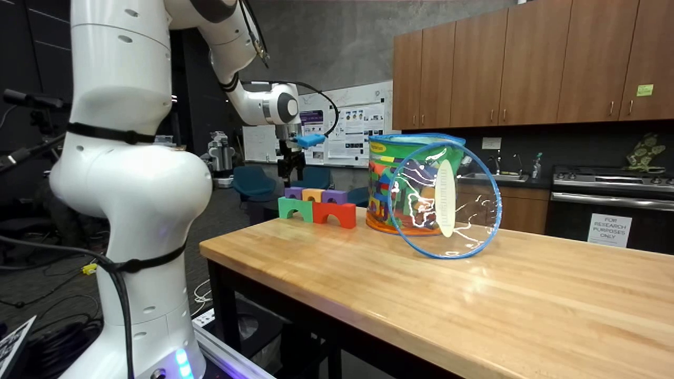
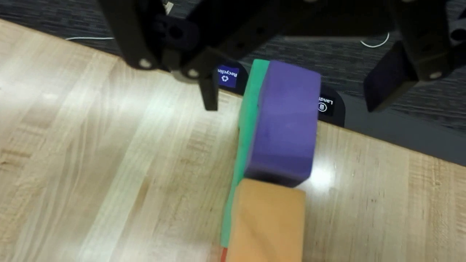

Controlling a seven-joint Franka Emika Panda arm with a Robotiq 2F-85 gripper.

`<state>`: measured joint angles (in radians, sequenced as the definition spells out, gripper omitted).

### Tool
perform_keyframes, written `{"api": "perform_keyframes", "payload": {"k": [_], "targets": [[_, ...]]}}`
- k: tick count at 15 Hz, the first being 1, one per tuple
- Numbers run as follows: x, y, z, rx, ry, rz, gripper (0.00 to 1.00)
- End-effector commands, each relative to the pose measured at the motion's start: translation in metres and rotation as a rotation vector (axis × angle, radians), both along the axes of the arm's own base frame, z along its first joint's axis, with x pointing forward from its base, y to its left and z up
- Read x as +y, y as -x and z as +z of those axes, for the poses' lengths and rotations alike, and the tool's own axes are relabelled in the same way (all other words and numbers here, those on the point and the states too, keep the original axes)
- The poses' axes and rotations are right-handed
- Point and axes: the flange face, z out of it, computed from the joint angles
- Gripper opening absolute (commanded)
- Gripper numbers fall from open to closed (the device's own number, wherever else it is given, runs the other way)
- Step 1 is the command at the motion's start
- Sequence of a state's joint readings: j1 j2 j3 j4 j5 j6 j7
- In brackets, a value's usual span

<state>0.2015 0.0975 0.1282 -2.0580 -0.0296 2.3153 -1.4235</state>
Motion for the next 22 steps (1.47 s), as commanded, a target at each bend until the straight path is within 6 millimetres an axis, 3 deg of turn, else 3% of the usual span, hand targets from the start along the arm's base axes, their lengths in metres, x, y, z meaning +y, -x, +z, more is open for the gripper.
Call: {"api": "perform_keyframes", "payload": {"k": [1, 3, 13, 17, 18, 20, 22], "targets": [[0.002, -0.022, -0.001, -0.021, 0.014, -0.01, 1.0], [0.001, -0.028, -0.005, -0.015, 0.021, -0.016, 0.73], [-0.028, -0.023, -0.012, 0.067, 0.023, -0.065, 0.0], [-0.036, -0.024, -0.008, 0.064, 0.019, -0.079, 0.0], [-0.037, -0.024, -0.006, 0.061, 0.018, -0.084, 0.26], [-0.038, -0.023, -0.001, 0.061, 0.017, -0.086, 0.3], [-0.039, -0.022, 0.004, 0.054, 0.017, -0.088, 0.43]]}}
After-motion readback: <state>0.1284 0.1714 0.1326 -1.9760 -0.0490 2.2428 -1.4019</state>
